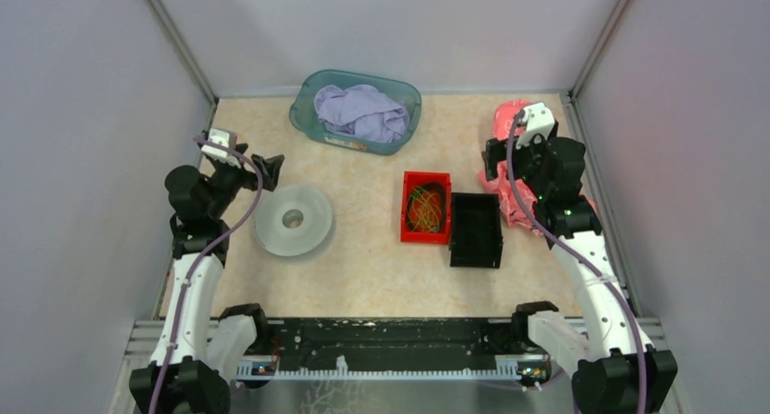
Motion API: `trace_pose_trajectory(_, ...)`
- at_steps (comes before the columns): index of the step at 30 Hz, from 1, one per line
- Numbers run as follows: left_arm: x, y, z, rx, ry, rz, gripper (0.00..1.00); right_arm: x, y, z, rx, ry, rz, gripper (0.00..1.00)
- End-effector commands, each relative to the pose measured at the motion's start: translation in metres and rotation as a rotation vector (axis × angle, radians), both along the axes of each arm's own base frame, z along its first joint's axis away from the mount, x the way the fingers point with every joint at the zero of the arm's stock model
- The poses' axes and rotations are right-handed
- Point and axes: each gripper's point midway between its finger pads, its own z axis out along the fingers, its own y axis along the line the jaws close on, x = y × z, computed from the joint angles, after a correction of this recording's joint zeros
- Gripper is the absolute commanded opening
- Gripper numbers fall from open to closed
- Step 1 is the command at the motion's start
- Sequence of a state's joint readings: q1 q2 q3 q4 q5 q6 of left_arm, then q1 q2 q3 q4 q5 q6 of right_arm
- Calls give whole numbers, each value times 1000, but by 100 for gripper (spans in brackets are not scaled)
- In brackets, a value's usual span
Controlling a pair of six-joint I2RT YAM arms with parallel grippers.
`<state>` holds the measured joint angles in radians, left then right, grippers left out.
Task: Wrap the cables
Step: Move the cable reel to the center of the board.
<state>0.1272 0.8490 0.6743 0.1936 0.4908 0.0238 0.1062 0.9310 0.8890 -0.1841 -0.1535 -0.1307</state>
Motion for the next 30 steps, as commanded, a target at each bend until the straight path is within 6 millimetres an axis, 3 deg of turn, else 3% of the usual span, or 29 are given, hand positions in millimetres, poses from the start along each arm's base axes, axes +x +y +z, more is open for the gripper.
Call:
trace_pose_trajectory(1,-3,-6,4,70,-16,-64,100,0,-6,25,-3,-98,-24,99)
trace_pose_trajectory(6,-9,-18,-15,171,28,-171,100,-1,1,19,-27,-93,33,99)
trace_pose_trajectory(10,-19,-27,-49,325,101,-279,100,0,2,12,-37,-83,41,99)
trace_pose_trajectory(15,-47,-39,-96,448,282,-414,100,3,0,7,-50,-77,36,99)
trace_pose_trajectory(22,-82,-54,-148,614,472,-529,100,4,0,2,-58,-67,39,99)
trace_pose_trajectory(30,-100,-56,-179,654,651,-566,99,5,2,-3,-61,-57,51,99)
